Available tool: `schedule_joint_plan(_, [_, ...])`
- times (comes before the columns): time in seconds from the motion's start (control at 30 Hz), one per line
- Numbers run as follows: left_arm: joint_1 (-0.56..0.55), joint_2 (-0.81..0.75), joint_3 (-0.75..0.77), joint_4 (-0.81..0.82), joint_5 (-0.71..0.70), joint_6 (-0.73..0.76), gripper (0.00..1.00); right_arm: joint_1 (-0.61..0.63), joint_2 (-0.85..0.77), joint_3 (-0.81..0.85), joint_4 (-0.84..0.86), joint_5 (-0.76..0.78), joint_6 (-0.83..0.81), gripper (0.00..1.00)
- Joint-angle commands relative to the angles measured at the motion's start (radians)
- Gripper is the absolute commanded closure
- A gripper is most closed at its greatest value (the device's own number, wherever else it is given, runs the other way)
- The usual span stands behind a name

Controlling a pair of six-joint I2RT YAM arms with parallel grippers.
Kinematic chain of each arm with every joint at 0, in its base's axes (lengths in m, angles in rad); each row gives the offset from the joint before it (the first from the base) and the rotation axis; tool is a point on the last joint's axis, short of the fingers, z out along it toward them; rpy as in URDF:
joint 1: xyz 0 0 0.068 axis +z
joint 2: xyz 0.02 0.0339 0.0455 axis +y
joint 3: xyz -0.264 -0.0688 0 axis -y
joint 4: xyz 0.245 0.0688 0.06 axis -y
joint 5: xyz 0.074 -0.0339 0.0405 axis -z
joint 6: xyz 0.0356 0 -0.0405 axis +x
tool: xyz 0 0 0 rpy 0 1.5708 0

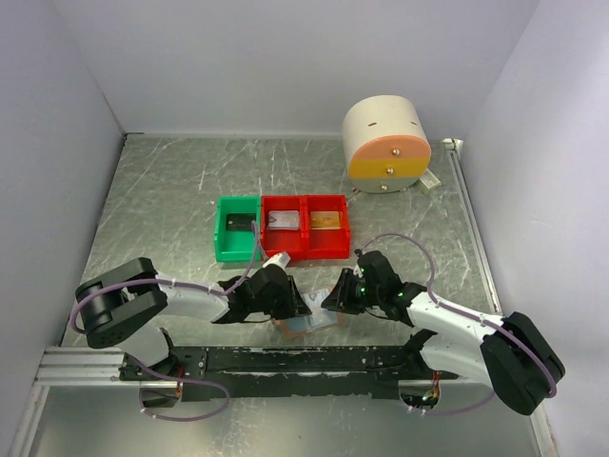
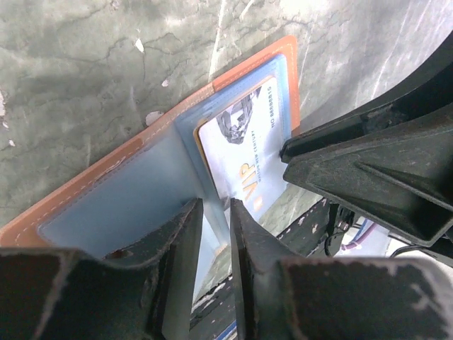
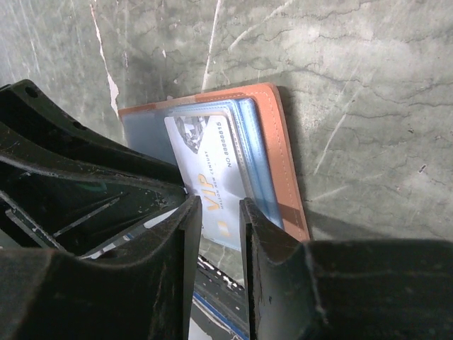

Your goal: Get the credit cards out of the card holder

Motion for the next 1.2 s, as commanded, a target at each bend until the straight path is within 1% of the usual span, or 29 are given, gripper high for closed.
schedule_joint_plan(0.0, [-0.008, 0.028, -0.051, 0.192, -0.025, -0.059, 0.68, 0.005, 0.032, -0.035, -0.069, 0.026, -0.022, 0.71])
schedule_joint_plan(0.2, [-0.010, 0.050, -0.083, 0.262, -0.021, -0.084, 0.82, 0.005, 0.032, -0.033, -0.082, 0.033, -0.025, 0.71])
schedule_joint_plan(0.33, [-0.010, 0.038, -0.083, 0.247, -0.026, -0.082, 0.93, 0.004, 0.025, -0.032, -0.087, 0.040, -0.021, 0.71])
schedule_joint_plan(0.53, [-0.009, -0.009, -0.082, 0.174, -0.056, -0.075, 0.93, 0.005, 0.032, -0.022, -0.095, 0.047, -0.024, 0.71])
schedule_joint_plan(0.63, [-0.009, -0.018, -0.084, 0.171, -0.057, -0.073, 0.92, 0.004, 0.035, -0.019, -0.092, 0.043, -0.026, 0.71])
schedule_joint_plan(0.73, [-0.009, -0.001, -0.081, 0.195, -0.040, -0.075, 0.81, 0.005, 0.038, -0.018, -0.087, 0.036, -0.026, 0.71])
schedule_joint_plan(0.87, [-0.010, 0.024, -0.078, 0.239, -0.018, -0.083, 0.71, 0.005, 0.032, -0.019, -0.090, 0.036, -0.023, 0.70])
schedule_joint_plan(0.9, [-0.009, 0.029, -0.078, 0.246, -0.015, -0.085, 0.70, 0.005, 0.031, -0.020, -0.090, 0.036, -0.021, 0.70])
schedule_joint_plan(0.97, [-0.009, 0.035, -0.075, 0.250, -0.015, -0.088, 0.71, 0.005, 0.027, -0.022, -0.092, 0.037, -0.020, 0.70])
schedule_joint_plan(1.03, [-0.009, 0.038, -0.079, 0.253, -0.017, -0.094, 0.74, 0.005, 0.024, -0.023, -0.094, 0.037, -0.020, 0.70])
schedule_joint_plan(1.17, [-0.009, 0.023, -0.095, 0.249, -0.029, -0.105, 0.89, 0.005, 0.019, -0.022, -0.104, 0.044, -0.021, 0.70])
